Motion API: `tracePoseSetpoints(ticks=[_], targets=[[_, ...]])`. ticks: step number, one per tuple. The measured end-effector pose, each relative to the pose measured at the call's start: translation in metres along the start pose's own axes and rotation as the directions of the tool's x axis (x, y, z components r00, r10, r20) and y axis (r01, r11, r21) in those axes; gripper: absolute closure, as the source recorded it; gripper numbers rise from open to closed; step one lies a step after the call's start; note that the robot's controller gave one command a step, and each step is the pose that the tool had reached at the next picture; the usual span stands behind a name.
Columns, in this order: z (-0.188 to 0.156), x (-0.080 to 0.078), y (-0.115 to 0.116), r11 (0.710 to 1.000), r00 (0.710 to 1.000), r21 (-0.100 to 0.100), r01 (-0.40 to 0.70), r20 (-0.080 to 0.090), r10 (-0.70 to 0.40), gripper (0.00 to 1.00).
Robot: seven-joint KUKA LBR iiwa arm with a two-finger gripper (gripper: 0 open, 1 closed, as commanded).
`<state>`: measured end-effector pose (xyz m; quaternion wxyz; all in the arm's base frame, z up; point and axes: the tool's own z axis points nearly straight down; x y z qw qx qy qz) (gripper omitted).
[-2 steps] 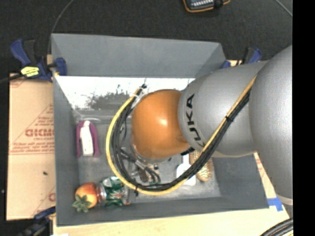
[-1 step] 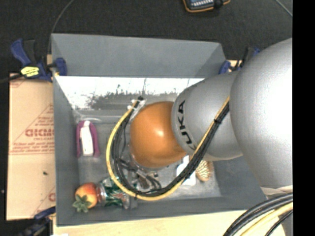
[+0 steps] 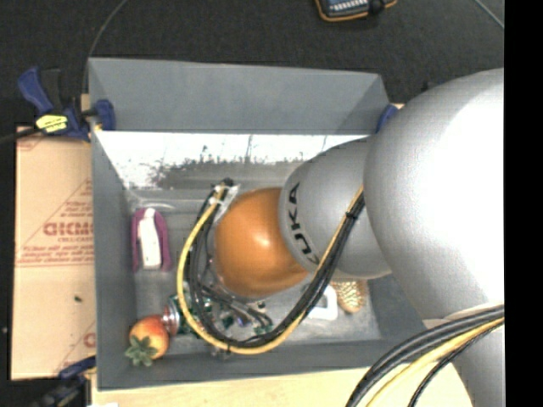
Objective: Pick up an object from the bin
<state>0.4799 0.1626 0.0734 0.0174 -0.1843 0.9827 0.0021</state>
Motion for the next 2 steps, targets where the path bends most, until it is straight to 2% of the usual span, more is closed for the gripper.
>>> tracePoseSetpoints(ticks=[1,2], targets=[[0.001,-0.0027,-0.0065,0.999,0.998,-0.006,0.052,-0.021,-0.052,1.0],[0.001,-0.0027,-0.0065,0.999,0.998,-0.006,0.052,-0.021,-0.052,1.0]])
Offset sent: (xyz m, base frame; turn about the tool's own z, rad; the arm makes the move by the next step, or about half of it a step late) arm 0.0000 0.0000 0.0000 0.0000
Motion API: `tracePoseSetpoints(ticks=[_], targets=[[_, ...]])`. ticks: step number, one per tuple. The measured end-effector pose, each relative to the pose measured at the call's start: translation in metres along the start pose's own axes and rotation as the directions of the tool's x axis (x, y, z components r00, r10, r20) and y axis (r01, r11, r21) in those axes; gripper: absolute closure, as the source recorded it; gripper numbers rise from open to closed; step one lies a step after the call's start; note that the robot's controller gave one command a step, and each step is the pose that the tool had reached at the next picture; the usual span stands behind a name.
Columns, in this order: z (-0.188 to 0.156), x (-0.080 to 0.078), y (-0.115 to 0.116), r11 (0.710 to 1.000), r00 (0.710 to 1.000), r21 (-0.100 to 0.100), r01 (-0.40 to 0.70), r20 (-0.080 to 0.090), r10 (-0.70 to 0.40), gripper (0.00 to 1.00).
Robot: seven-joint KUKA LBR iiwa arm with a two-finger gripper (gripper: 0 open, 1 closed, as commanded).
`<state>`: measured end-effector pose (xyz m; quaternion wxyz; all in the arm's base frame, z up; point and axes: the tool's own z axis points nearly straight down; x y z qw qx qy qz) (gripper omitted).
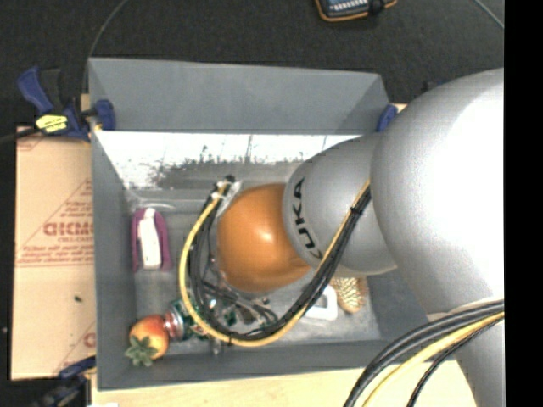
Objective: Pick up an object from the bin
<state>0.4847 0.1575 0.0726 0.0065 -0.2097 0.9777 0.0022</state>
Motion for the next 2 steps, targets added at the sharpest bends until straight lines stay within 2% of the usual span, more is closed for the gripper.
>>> tracePoseSetpoints(ticks=[2], targets=[[-0.042,0.001,0.0,1.0,1.0,0.0,-0.004,-0.005,0.004,1.0]])
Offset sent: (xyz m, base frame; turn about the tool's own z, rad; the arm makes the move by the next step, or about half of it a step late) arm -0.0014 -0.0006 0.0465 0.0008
